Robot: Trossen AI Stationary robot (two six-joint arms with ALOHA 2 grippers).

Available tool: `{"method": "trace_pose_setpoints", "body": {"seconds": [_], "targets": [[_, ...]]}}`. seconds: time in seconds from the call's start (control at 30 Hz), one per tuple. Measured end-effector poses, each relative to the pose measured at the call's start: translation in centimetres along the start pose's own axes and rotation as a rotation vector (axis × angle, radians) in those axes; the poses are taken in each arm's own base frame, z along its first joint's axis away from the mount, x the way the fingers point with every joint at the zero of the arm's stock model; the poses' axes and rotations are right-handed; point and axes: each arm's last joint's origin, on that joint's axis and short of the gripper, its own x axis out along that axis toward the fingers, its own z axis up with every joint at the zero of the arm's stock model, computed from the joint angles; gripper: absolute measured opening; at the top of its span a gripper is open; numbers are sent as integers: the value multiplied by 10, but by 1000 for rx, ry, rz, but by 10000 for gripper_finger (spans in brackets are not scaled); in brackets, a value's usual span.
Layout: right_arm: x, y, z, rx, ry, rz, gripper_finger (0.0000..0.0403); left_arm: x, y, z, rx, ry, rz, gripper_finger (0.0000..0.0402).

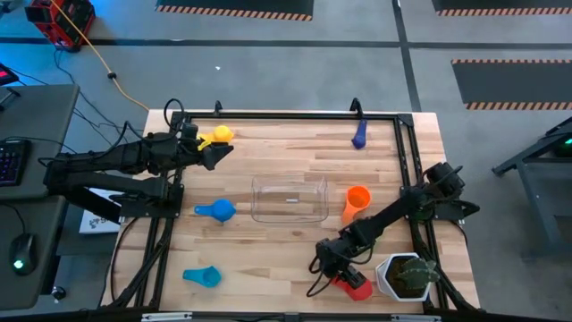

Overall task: Nest measuring cups in basket
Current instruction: Stack the red measuring cup on top of the orange measuring cup

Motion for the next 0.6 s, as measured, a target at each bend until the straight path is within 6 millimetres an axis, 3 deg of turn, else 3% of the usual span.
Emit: {"method": "trace_pose_setpoints", "body": {"seconds": [0.6], "targets": [[-1,-4,1,-21,-16,69,8,0,0,0,2,0,0,218]]}}
